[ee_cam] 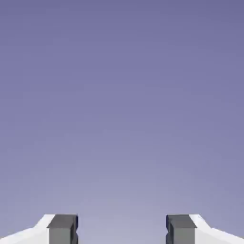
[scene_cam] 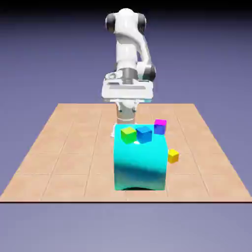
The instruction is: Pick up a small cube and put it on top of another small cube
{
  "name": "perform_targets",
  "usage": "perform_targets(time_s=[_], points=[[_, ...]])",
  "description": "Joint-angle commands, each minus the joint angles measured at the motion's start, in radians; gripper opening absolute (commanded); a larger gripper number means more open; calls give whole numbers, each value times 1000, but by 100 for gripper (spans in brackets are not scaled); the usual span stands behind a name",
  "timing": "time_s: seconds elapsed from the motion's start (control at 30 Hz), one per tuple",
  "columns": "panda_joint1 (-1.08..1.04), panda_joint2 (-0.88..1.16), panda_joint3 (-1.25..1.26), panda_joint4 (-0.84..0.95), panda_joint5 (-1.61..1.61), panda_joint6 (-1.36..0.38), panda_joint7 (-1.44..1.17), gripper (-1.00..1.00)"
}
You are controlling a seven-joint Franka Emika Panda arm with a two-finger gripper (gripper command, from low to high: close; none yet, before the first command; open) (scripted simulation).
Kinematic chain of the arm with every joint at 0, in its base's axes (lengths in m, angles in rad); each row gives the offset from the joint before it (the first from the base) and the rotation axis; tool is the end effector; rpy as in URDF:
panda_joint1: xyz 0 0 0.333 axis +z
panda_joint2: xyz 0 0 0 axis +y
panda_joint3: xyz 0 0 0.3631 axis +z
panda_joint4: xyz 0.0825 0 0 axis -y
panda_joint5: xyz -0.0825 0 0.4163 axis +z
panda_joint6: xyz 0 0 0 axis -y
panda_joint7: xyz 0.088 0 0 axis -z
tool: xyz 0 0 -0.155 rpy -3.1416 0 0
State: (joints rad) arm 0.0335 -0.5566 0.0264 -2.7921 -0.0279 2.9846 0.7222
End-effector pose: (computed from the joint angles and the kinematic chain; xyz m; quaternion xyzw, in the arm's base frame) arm 0.4259 0.0271 0.4393 -0.8841 0.2905 -0.3435 0.1261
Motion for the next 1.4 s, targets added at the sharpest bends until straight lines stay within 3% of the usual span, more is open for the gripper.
perform_targets(time_s=[0.0,0.53,1.23,1.37], points=[[8,27,21,20,-14,-44,1,0],[138,464,354,346,-240,-739,9,0],[128,1225,716,806,-349,-1530,284,0],[20,1352,678,835,-240,-1474,446,0]])
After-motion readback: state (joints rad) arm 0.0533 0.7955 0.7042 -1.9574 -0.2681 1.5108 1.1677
